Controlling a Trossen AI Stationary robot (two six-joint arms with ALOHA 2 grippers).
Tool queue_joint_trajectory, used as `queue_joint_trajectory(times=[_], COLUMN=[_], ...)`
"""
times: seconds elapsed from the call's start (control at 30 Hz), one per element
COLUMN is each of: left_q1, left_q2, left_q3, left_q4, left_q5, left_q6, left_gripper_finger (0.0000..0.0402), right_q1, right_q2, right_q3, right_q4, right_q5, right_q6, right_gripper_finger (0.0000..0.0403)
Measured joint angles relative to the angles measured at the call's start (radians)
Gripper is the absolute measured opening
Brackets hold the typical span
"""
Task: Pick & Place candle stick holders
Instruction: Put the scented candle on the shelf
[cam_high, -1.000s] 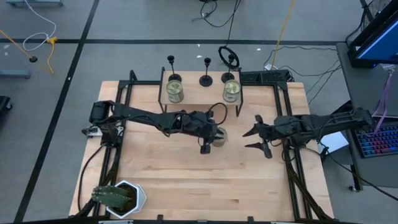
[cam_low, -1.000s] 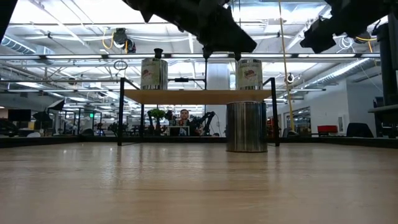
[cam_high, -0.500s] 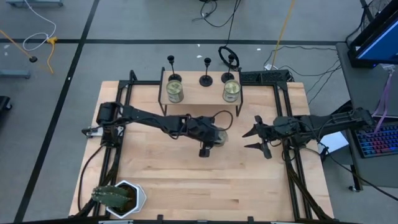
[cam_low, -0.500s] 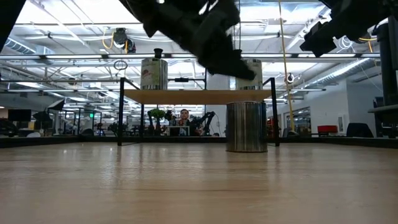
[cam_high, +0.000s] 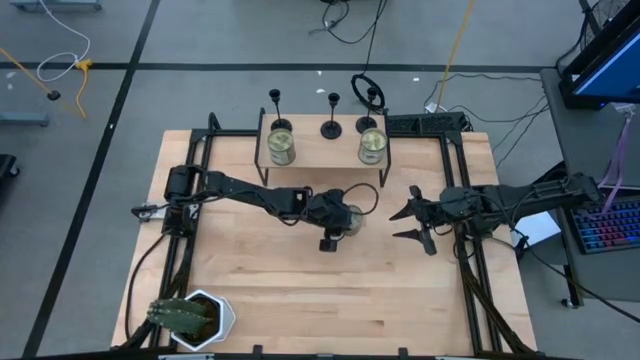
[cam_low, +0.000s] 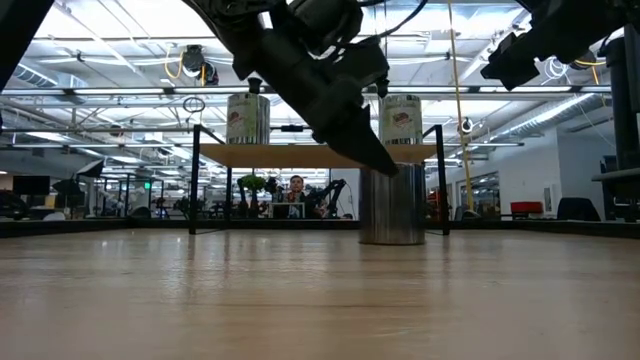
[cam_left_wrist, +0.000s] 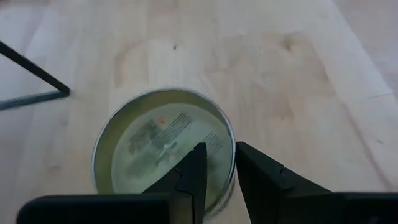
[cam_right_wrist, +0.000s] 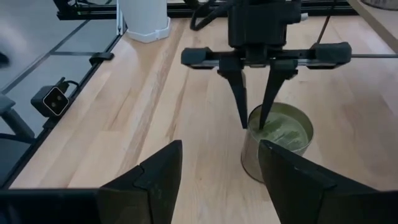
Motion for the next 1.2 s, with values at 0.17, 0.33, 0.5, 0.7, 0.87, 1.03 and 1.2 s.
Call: queue_joint_trajectory(times=[0.17,0.33,0.5,0.7,0.87,1.03,1.2], left_q1=[-0.001,-0.012,-0.042,-0.115,-0.116,-0.004,0.131], left_q2=[0.002,0.001,-0.033,-0.173,-0.200,-0.206,-0.200], left_q3=[0.001,0.001,-0.003,0.090,0.303,0.460,0.478], left_q4=[-0.037,-0.039,-0.061,-0.163,-0.378,-0.528,-0.606], left_q5=[-0.003,0.018,0.012,-0.107,-0.274,-0.245,-0.223], left_q6=[0.002,-0.040,-0.171,-0.179,-0.147,-0.165,-0.184], left_gripper_finger=[0.0073,0.0012,0.0009,0.0007,0.0005,0.0005,0.0004], right_q1=[0.000,0.000,0.000,0.000,0.000,0.000,0.000], right_q2=[0.000,0.000,0.000,0.000,0.004,0.011,0.013], right_q3=[0.000,0.000,0.000,0.000,0.001,0.002,0.002], right_q4=[0.007,0.018,0.019,0.021,0.028,0.027,0.025], right_q5=[0.000,0.000,0.000,0.000,0.000,0.000,0.000], right_q6=[0.000,0.000,0.000,0.000,-0.001,-0.001,-0.001], right_gripper_finger=[0.0201,0.0200,0.0199,0.0200,0.0200,0.0200,0.0201])
